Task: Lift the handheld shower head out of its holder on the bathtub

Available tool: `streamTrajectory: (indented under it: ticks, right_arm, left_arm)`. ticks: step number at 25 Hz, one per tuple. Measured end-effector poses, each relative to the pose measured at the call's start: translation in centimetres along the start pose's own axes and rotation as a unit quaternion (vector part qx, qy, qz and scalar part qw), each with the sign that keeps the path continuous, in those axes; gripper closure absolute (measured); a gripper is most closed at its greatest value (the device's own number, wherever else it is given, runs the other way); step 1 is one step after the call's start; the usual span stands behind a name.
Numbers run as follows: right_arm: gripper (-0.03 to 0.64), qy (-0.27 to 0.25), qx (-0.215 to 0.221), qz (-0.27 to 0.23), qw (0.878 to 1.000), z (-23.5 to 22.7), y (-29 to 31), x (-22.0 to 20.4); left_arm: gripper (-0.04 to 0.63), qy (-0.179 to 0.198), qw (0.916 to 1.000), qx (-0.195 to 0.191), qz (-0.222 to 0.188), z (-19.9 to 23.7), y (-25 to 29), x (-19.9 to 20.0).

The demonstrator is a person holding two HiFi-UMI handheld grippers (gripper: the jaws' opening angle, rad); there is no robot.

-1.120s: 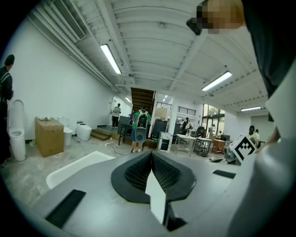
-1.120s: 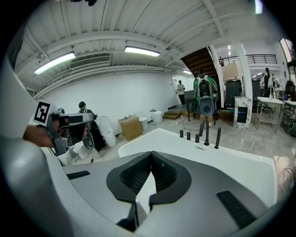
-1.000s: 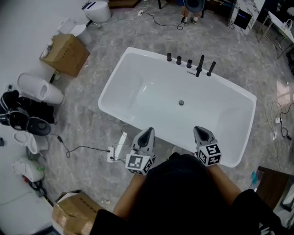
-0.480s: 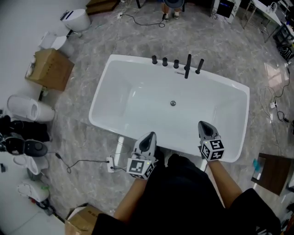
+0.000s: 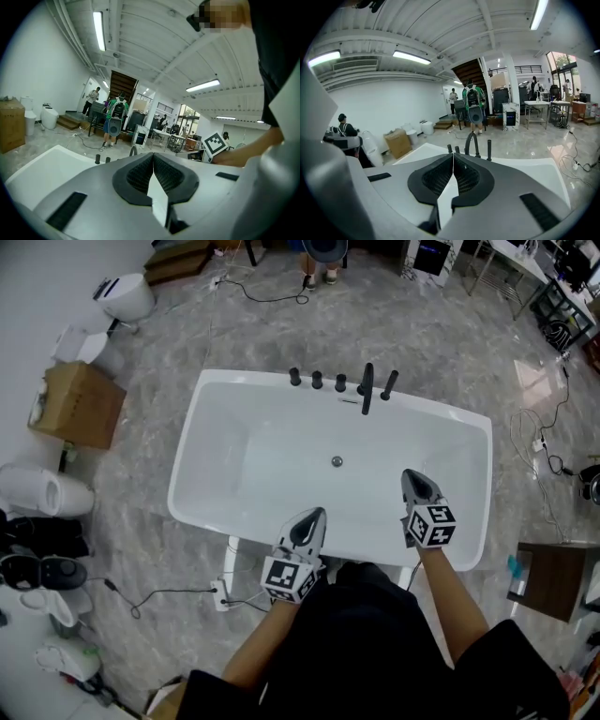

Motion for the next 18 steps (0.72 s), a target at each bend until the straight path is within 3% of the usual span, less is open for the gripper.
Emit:
streamTrajectory:
  ticks: [13,18]
  right_arm:
    - [0.617,0.013,-0.039,0.015,0.999,-5.7,8.6,1.8]
    - [0.615,0.014,-0.049,0.022,0.998,-7.7,12.7,2.0]
  left_arm:
    - [0.591,0.004,0.9987,-0.045,0.022,0.1,5.0,0.5]
    - [0.591,0.013,0.9992,-0.035,0.012,1.7,8.2,1.4]
Point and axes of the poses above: the fingertips, and each gripper's own axes: y forward along the fingers, z to its left, x out of its top, the point moved 6 cm from there along -y, backward along the fingers, and after that the axes turned 1 degree about -x, right-handed, at the moved point
